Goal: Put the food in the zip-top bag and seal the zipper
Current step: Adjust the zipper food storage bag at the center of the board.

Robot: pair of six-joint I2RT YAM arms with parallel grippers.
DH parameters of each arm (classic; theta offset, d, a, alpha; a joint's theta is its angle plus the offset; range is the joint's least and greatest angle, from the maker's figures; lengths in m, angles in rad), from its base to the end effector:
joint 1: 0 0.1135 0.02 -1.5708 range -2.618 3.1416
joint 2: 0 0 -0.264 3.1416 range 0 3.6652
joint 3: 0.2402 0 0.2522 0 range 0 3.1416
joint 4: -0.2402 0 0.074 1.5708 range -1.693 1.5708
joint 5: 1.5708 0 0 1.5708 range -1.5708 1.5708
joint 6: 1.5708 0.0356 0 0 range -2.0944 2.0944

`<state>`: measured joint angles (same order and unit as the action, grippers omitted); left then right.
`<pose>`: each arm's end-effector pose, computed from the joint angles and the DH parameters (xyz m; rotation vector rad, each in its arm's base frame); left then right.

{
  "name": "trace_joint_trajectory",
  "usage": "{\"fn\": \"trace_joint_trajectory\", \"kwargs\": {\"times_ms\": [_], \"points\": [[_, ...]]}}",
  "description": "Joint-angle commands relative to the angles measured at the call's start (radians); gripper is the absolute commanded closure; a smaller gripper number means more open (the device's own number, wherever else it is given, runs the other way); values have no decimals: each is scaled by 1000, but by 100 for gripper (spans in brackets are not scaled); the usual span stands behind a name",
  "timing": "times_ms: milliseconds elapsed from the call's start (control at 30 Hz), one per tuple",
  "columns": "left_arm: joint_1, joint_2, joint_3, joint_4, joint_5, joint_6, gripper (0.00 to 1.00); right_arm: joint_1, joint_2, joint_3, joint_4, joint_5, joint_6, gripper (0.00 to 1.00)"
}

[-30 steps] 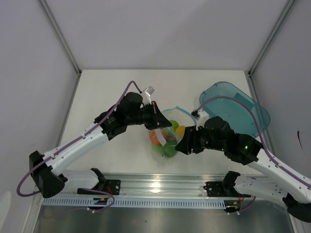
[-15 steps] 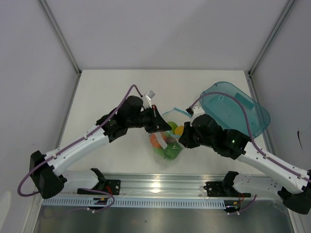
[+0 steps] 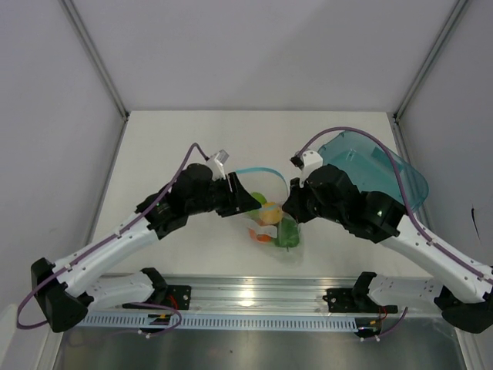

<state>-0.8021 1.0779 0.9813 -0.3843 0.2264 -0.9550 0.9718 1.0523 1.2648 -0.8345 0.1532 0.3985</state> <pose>0.1618 -0.1788 0.3319 -0.0177 2.3136 -1.2446 0.1199 0.1660 0.3895 -0.5507 2.1815 0.5969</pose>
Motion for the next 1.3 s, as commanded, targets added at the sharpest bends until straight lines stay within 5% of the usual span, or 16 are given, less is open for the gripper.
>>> {"fn": "trace_joint_trajectory", "kwargs": {"times_ms": [0,233,467,800,900,1167,1267], "points": [[6,-96,-33,-77,-145,59,53,7,20,44,-11,14,-84,100],[21,-255,-20,-231,-387,114,22,7,18,44,11,-30,-157,100],[81,-213,69,-263,-411,211,17,15,-12,-1,25,-75,-197,100],[142,48,243,-229,-179,340,46,19,-18,-15,31,-86,-211,100],[142,88,243,-188,-119,338,48,19,-18,-21,34,-87,-211,100],[142,200,260,-206,-107,343,53,21,-25,-35,38,-80,-205,100],[150,217,264,-215,-134,346,65,21,-32,-39,34,-69,-198,100]]}}
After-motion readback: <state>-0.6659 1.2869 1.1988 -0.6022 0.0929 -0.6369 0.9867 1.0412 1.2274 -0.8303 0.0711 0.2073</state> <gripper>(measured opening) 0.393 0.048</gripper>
